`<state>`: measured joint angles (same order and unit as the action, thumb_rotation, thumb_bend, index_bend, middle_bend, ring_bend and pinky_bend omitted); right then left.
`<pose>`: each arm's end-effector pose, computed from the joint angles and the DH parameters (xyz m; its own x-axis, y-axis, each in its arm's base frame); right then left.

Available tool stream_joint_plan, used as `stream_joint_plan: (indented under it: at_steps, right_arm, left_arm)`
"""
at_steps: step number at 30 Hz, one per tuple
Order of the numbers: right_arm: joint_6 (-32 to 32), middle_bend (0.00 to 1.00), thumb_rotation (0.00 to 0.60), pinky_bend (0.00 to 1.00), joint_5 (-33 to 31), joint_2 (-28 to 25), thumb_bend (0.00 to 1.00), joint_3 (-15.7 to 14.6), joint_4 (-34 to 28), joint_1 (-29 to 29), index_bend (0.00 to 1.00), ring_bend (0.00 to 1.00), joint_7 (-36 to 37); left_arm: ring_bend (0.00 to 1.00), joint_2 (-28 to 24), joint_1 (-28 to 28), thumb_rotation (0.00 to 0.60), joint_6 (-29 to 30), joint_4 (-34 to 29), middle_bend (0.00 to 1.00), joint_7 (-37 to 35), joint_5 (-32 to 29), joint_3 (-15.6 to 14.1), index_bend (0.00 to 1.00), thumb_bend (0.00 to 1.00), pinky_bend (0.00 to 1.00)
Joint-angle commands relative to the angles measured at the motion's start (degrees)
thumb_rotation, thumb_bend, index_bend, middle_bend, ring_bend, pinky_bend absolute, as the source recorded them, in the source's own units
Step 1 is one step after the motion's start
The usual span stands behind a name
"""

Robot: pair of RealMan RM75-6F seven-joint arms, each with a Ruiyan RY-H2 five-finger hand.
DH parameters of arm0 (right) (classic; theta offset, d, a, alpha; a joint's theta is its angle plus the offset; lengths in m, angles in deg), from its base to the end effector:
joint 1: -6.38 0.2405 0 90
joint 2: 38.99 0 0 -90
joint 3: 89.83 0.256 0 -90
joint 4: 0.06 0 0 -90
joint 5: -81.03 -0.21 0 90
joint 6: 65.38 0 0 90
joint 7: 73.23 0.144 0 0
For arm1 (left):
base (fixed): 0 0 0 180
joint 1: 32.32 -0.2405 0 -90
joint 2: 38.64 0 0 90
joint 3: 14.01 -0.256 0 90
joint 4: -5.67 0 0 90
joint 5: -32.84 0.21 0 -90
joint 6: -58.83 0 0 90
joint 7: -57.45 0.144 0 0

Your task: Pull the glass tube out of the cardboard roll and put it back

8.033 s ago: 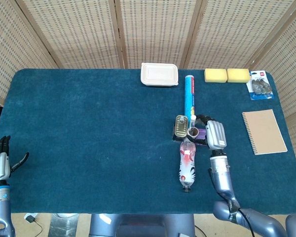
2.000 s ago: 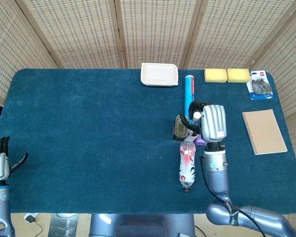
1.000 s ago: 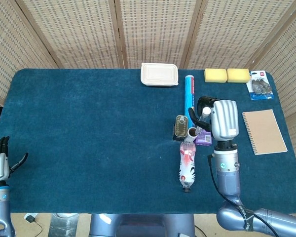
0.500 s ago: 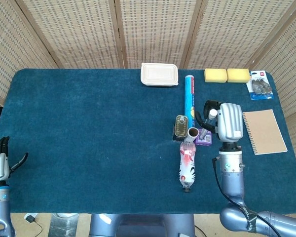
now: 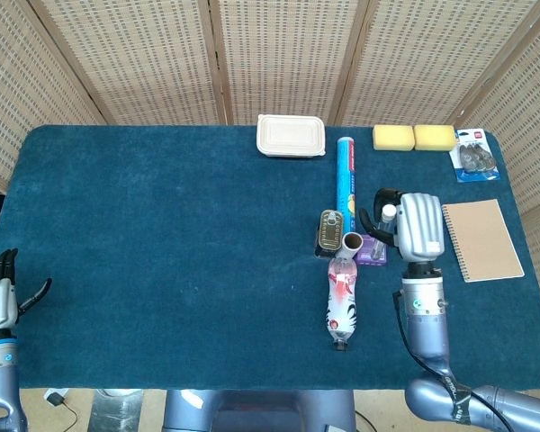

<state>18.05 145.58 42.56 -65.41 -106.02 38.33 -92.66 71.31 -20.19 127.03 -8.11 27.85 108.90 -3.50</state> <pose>-0.1186 -0.3269 0.1191 0.0148 0.2242 0.9744 -0.9828 -0.1764 0.0555 -0.4470 0.2325 0.0564 0.3583 -0.0183 0.9334 0.8854 0.3239 -0.3335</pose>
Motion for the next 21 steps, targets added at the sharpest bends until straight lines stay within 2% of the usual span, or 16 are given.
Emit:
stream_joint_plan:
  at_steps: [1, 2, 4, 5, 6, 8, 10, 11, 13, 16, 17, 19, 21]
  right_arm:
    - [0.1, 1.0, 0.6, 0.86, 3.4, 0.2, 0.38, -1.0, 2.5, -0.1, 0.8, 0.96, 1.9]
    - [0.7, 1.0, 0.6, 0.86, -0.8, 1.1, 0.38, 2.7, 4.6, 0.6, 0.8, 0.96, 1.9]
    - [1.1, 1.0, 0.6, 0.86, -6.5, 2.5, 0.38, 6.1, 7.1, 2.1, 0.8, 0.96, -0.7]
    - [1.6, 1.0, 0.6, 0.86, -4.9, 2.7, 0.38, 4.8, 7.5, 2.5, 0.8, 0.96, -2.6]
    - [2.8, 1.0, 0.6, 0.86, 1.2, 2.5, 0.39, 0.6, 7.3, 2.1, 0.8, 0.96, -4.3]
    - [4.0, 1.0, 0.6, 0.85, 9.2, 2.0, 0.39, -5.2, 5.5, 0.6, 0.8, 0.95, -3.6]
    - [3.6, 1.0, 0.6, 0.85, 11.6, 0.7, 0.39, -7.4, 3.2, -0.4, 0.8, 0.95, -1.7]
    - [3.3, 1.0, 0.6, 0.85, 11.1, 0.2, 0.39, -6.9, 2.9, -0.5, 0.8, 0.95, -1.4]
    - [3.4, 1.0, 0.6, 0.85, 8.1, -0.4, 0.39, -4.0, 3.8, -0.2, 0.8, 0.96, -1.6]
    - [3.6, 1.0, 0.6, 0.86, -1.3, 0.7, 0.39, 3.8, 9.7, 1.7, 0.8, 0.96, -3.6]
    - [3.4, 1.0, 0.6, 0.86, -4.5, 1.0, 0.39, 5.5, 11.2, 1.7, 0.8, 0.96, -3.5]
    - [2.4, 1.0, 0.6, 0.86, -4.0, 0.9, 0.39, 4.6, 10.4, 1.6, 0.8, 0.96, -2.7]
    - [2.3, 1.0, 0.6, 0.86, 0.4, 0.1, 0.39, 1.1, 8.2, 0.6, 0.8, 0.96, -1.7]
  left_arm:
    - [0.0, 0.1, -0.1, 0.0, 0.4, 0.0, 0.07, 0.1, 0.0, 0.0, 0.0, 0.0, 0.06]
    - [0.0, 0.0, -0.2, 0.0, 0.6, -0.2, 0.07, -0.2, -0.1, 0.1, 0.0, 0.0, 0.06]
    - [0.0, 0.0, -0.3, 0.0, 0.7, -0.3, 0.07, -0.6, 0.0, 0.1, 0.0, 0.0, 0.06]
    - [0.0, 0.0, -0.3, 0.0, 0.6, -0.2, 0.07, -0.5, 0.0, 0.0, 0.0, 0.0, 0.06]
    - [0.0, 0.0, -0.2, 0.0, 0.3, -0.1, 0.07, -0.3, 0.0, 0.0, 0.0, 0.0, 0.06]
    - [0.0, 0.0, 0.0, 0.0, 0.0, 0.0, 0.07, -0.1, 0.0, 0.0, 0.0, 0.0, 0.06]
    - [0.0, 0.0, 0.0, 0.0, 0.0, 0.0, 0.07, 0.2, 0.0, 0.0, 0.0, 0.0, 0.06]
    - [0.0, 0.0, -0.1, 0.0, 0.1, 0.0, 0.07, 0.1, 0.0, 0.0, 0.0, 0.0, 0.06]
    - [0.0, 0.0, -0.2, 0.0, 0.5, -0.2, 0.07, -0.3, 0.0, 0.1, 0.0, 0.0, 0.06]
    - [0.0, -0.1, -0.4, 0.0, 0.8, -0.3, 0.07, -0.7, 0.0, 0.0, 0.0, 0.0, 0.06]
    - [0.0, 0.0, -0.3, 0.0, 0.6, -0.1, 0.07, -0.4, 0.1, -0.1, 0.0, 0.0, 0.06]
    - [0.0, 0.0, -0.2, 0.0, 0.3, -0.1, 0.07, -0.3, 0.0, 0.0, 0.0, 0.0, 0.06]
    - [0.0, 0.0, -0.1, 0.0, 0.1, -0.1, 0.07, -0.2, 0.0, 0.0, 0.0, 0.0, 0.06]
